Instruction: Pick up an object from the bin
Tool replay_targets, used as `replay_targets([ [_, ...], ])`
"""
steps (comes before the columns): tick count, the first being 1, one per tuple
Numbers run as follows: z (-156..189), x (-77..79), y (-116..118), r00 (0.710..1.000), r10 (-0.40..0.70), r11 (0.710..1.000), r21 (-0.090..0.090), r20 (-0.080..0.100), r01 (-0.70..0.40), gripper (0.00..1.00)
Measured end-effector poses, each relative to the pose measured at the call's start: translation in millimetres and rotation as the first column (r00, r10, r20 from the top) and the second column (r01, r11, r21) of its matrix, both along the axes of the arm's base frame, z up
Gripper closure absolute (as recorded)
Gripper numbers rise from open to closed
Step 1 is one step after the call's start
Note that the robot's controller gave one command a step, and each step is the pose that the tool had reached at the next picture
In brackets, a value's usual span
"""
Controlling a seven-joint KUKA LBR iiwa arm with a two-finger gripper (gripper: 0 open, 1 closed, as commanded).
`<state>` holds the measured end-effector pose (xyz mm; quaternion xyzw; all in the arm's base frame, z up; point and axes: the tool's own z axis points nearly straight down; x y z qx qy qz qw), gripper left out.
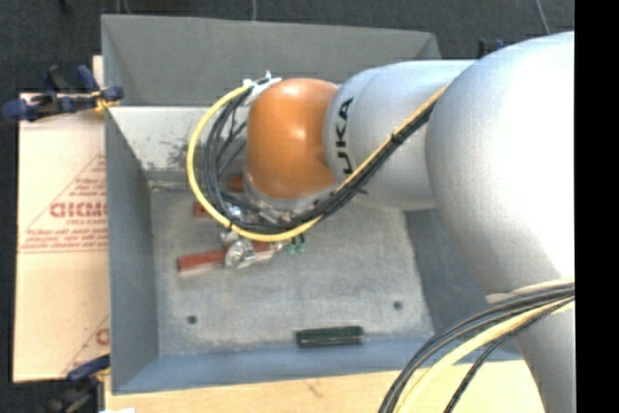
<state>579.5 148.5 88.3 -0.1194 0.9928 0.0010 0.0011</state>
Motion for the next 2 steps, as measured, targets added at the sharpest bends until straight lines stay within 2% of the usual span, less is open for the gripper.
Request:
replay_targets([
  [1, 0, 0.0, 0, 1.000, -0.001, 1.000, 0.000, 0.000, 0.001, 1.00],
  [2, 130, -14.4, 12, 1.000, -0.007, 1.000, -0.001, 0.002, 0.007, 1.00],
])
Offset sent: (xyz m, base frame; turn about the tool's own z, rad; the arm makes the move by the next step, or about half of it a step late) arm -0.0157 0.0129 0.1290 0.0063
